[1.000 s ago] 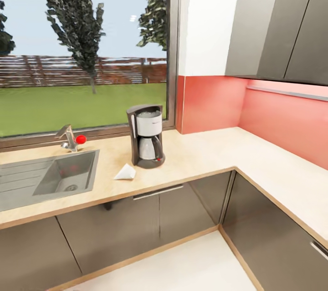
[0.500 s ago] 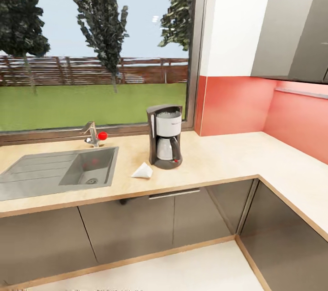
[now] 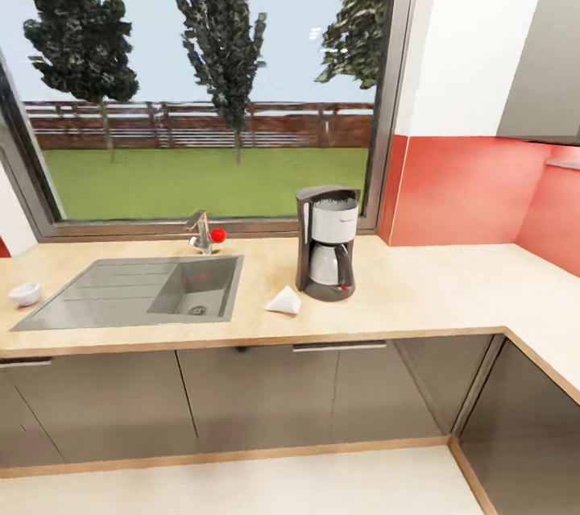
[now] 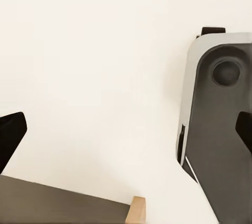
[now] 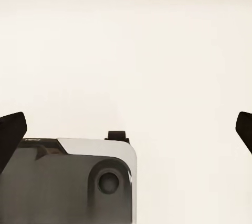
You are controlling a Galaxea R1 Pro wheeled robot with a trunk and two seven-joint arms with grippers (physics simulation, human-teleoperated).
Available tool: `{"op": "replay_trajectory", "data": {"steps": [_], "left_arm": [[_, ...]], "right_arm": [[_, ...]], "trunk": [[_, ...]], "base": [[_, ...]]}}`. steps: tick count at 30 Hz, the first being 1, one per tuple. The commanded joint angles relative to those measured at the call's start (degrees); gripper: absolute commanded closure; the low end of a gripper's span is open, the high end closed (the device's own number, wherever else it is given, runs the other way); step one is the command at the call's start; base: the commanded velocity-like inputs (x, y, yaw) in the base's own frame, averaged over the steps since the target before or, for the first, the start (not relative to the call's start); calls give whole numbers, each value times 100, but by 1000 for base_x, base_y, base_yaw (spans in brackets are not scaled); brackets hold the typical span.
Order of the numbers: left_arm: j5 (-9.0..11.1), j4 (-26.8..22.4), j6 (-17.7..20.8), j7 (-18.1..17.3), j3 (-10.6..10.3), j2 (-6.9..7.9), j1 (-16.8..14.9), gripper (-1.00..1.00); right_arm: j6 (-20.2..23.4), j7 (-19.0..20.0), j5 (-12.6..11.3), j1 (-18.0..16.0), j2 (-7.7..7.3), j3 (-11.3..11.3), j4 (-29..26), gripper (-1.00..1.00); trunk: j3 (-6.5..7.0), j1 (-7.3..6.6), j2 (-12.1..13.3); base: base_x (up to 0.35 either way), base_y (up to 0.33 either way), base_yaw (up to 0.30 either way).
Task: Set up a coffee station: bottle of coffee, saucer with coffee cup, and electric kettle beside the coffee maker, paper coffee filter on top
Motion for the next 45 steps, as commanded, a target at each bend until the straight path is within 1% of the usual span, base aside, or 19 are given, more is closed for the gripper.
{"op": "replay_trajectory", "data": {"steps": [1, 6, 18, 27, 32, 45], "left_arm": [[3, 0, -24, 12, 2, 0, -5, -100], [-5, -31, -27, 12, 0, -13, -5, -100], [-17, -64, -37, 11, -22, -79, -5, -100], [-10, -68, -37, 11, -22, -77, -5, -100], [-14, -68, -37, 13, -30, -77, -10, -100], [-15, -68, -33, 29, -39, -77, -14, -100]], "right_arm": [[-17, 0, 1, -2, -1, 3, 2, -100], [-16, 2, 1, -1, 0, 6, 2, -100], [-9, 2, 1, -1, 3, 7, 2, -100], [-9, 2, 1, 0, 9, 3, -1, -100], [-9, 14, 3, 0, 10, 3, -11, -100], [-7, 8, -5, -2, 1, -5, -36, -100]], "trunk": [[-5, 2, -6], [-5, 2, -6], [-5, 2, -6], [-5, 2, -6], [-5, 2, -6], [-5, 2, -6]], "base": [[0, 0, 278], [-65, -25, 278], [-243, -145, 278], [-47, -30, 272], [-3, -2, 84], [0, 0, 6]]}}
